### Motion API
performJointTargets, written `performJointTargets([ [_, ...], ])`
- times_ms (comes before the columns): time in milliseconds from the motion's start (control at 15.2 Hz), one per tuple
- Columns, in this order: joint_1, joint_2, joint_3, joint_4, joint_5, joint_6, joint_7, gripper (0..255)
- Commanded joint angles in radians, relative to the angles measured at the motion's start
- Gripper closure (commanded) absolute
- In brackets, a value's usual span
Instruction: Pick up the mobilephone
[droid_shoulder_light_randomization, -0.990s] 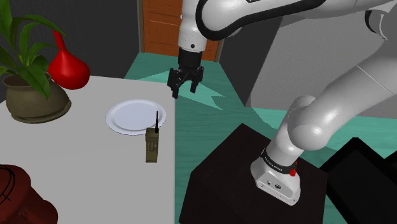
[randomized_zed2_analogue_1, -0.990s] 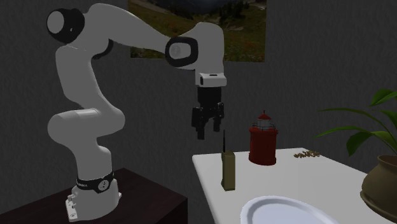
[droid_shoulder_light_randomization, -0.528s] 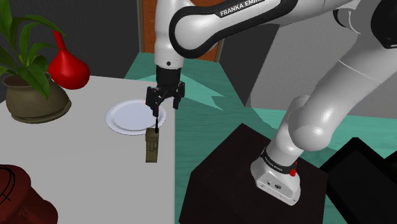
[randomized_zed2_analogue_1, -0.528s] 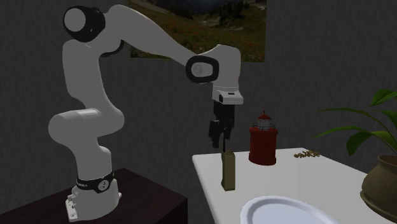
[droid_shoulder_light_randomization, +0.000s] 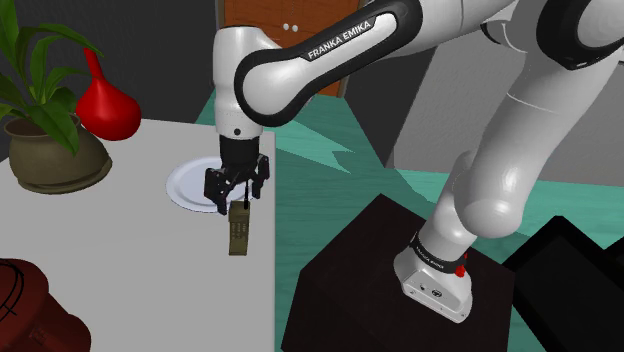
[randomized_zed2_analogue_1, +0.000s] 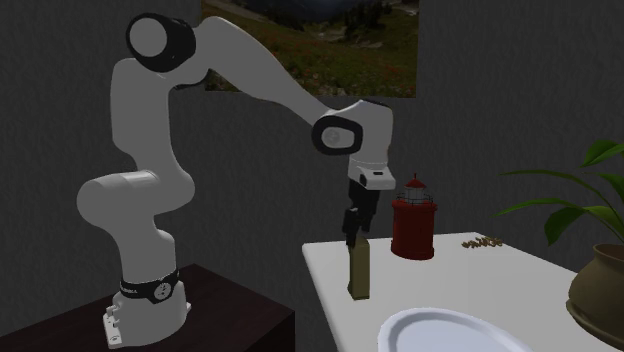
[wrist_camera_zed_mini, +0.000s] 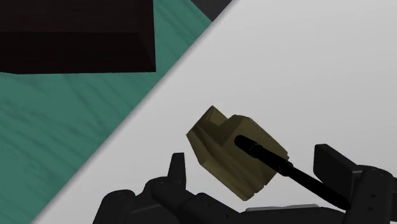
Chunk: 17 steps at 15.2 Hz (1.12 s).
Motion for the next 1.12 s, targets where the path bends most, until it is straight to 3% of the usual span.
performJointTargets([
  [0,0.002,0.018,0.002,-0.007,-0.003,0.025,0.001,0],
  [330,0.005,0.048,0.003,-0.026,-0.007,0.072,-0.002,0],
  [396,0.005,0.050,0.002,-0.025,-0.008,0.073,-0.002,255],
  [1056,0.004,0.039,0.002,-0.021,-0.006,0.059,-0.001,255],
])
